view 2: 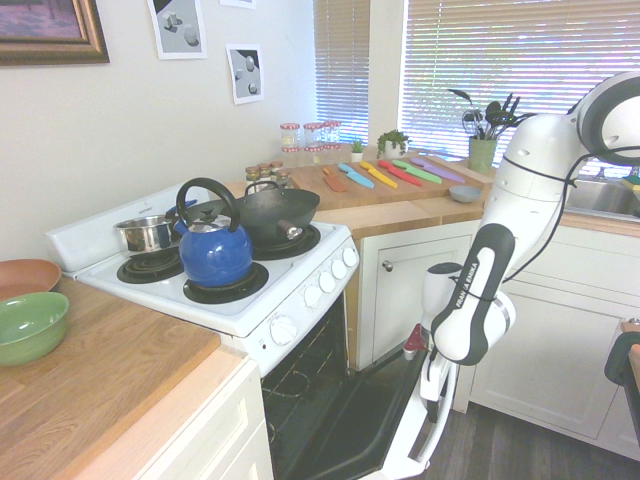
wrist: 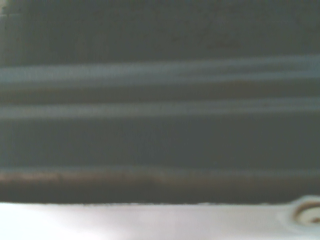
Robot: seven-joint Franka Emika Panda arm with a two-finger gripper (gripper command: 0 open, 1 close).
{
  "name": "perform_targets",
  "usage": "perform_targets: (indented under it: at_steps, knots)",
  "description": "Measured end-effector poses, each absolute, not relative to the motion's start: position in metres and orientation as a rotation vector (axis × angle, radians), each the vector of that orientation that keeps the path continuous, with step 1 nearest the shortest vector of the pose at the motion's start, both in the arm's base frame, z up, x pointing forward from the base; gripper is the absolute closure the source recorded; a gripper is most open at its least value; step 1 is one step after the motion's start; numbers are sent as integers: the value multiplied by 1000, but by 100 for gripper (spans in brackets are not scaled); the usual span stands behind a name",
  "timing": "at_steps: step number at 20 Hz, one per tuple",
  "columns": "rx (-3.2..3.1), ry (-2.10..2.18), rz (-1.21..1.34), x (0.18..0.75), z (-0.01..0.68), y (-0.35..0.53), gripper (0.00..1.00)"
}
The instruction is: Close the oven
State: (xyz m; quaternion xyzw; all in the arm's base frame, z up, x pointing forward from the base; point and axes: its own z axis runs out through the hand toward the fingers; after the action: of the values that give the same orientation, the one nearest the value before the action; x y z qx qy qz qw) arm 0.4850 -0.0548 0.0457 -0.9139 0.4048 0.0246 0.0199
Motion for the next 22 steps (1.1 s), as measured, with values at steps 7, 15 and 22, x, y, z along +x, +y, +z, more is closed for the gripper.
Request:
perform_targets:
  at_steps: [7,15,22]
  knots:
    - [-2825,1182,-100,525,76,-11,0]
    - [-2773,1167,-290,603,130,44,0]
    - [-2717,1102,-358,604,214,66,0]
